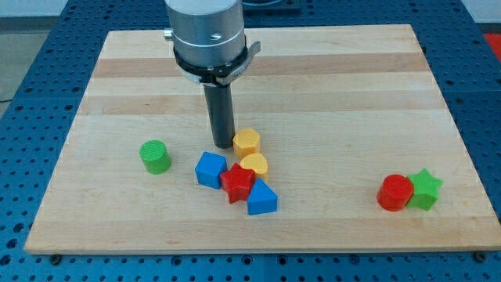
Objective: Push the green circle into the group of blocks
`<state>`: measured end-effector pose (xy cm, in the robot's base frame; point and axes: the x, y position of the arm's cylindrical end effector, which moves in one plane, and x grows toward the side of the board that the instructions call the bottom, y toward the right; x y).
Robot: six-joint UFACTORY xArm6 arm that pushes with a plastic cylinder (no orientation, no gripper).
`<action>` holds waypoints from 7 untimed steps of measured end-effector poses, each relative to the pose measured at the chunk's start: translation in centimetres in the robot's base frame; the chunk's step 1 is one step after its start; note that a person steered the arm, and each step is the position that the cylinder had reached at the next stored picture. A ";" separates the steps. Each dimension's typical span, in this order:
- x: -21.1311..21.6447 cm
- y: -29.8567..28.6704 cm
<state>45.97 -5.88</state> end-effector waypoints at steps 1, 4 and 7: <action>-2.8 -0.3; 2.8 -1.3; 1.5 -16.4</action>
<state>47.43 -22.27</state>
